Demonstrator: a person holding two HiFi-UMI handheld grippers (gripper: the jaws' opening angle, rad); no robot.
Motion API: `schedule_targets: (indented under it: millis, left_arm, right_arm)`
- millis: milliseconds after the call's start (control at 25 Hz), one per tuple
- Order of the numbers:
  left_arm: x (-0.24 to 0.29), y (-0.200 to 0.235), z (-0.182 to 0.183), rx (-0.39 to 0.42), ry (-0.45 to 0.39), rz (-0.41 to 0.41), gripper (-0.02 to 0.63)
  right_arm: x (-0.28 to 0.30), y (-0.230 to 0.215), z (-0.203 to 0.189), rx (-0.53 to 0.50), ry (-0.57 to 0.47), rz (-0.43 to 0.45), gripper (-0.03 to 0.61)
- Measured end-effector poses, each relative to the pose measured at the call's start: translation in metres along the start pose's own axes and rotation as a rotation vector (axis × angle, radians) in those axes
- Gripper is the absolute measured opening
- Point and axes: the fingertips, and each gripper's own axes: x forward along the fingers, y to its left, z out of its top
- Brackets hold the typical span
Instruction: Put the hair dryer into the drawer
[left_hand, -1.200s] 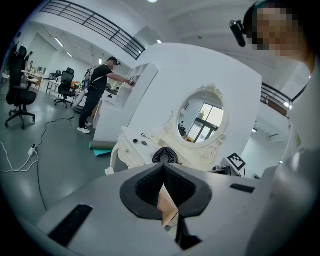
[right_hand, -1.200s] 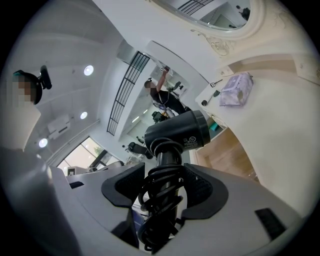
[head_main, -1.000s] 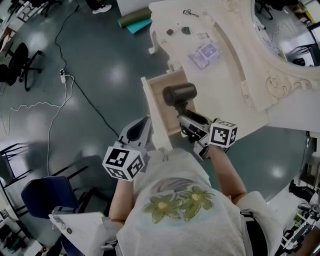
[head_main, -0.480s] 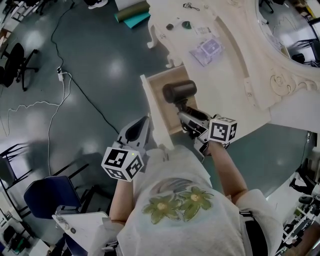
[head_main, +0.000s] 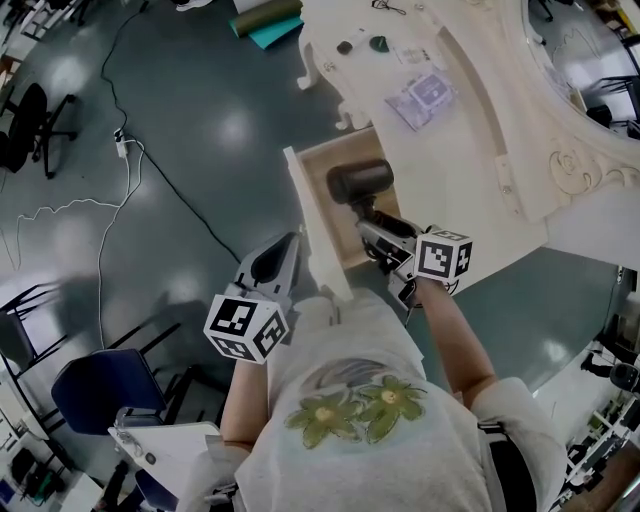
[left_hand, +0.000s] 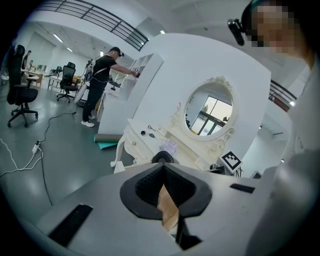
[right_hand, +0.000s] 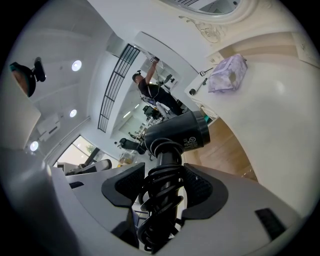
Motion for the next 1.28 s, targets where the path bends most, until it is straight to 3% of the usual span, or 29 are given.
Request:
schedule_targets:
  millis: [1280]
  left_arm:
    - [0.002,0.028,-0.027,-0.06,0.067,0.04,0.011]
  right_arm:
    - [0.03,-0.051,-0.014,0.018,0.064,-0.088,0.234]
